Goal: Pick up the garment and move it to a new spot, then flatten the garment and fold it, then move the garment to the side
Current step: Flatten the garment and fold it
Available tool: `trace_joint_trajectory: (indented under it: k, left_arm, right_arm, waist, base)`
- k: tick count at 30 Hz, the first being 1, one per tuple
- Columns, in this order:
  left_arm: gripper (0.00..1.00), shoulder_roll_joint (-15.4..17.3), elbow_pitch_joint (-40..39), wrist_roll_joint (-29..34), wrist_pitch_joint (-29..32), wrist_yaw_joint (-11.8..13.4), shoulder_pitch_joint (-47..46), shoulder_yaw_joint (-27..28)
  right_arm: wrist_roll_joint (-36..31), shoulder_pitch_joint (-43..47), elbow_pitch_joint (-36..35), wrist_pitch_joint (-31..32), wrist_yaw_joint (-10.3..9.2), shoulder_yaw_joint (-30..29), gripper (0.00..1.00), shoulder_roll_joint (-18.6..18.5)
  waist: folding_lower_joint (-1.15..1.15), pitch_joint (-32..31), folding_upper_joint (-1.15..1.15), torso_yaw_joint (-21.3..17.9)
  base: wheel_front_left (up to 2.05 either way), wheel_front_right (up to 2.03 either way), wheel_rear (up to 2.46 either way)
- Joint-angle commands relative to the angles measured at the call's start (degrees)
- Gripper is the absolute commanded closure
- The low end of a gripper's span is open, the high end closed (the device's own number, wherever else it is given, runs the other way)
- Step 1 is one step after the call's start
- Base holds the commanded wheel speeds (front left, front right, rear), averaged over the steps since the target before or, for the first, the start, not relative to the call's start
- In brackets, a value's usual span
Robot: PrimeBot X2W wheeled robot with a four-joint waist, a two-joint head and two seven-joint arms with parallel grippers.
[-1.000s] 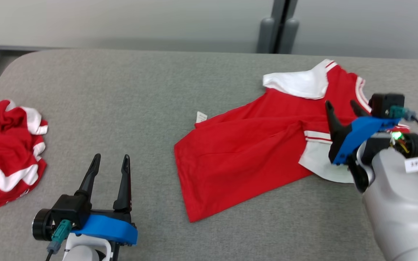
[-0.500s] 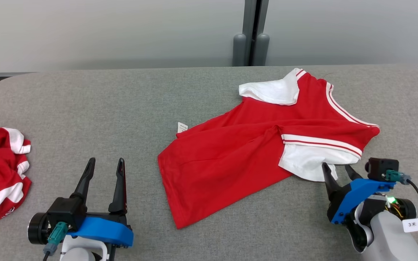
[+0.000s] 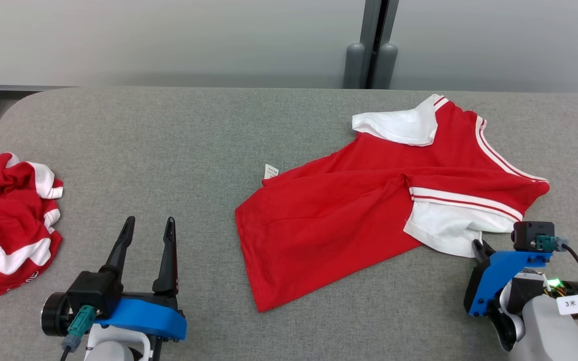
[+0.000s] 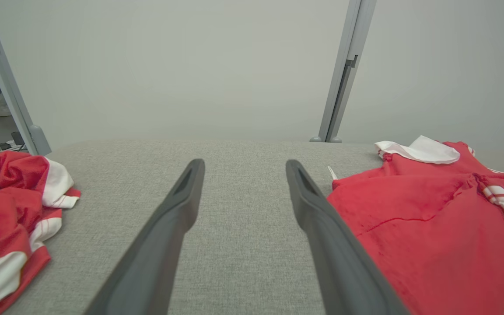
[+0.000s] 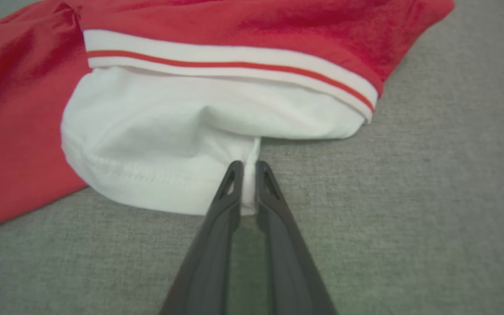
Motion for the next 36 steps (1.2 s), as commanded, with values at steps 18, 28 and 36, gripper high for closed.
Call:
trace_joint_trajectory:
  k: [18, 28, 36]
  left_arm:
    - [0.00, 0.41, -1.45, -0.35, -0.15, 0.75, 2.14, 2.85]
    - [0.00, 0.01, -1.17, -0.10, -0.15, 0.52, 2.81, 2.98]
    - [0.00, -0.12, -0.13, -0.14, -0.15, 0.21, 3.55, 2.89]
  right_arm:
    - [9.69, 18.79, -23.12, 2.41, 0.01, -0.96, 1.00, 0.12]
    - [11.11, 25.97, -30.98, 5.20, 0.01, -1.43, 0.00, 0.10]
    - [8.95, 25.21, -37.10, -3.03, 0.01, 0.66, 0.00, 0.12]
  waist:
    - [0.00, -1.65, 0.00, -7.22]
    - [0.00, -3.19, 0.00, -8.00]
    - [0.00, -4.54, 0.00, -7.40]
  base:
    - [0.00, 0.00, 0.00]
    - [0.00, 0.00, 0.00]
    - [0.00, 0.00, 0.00]
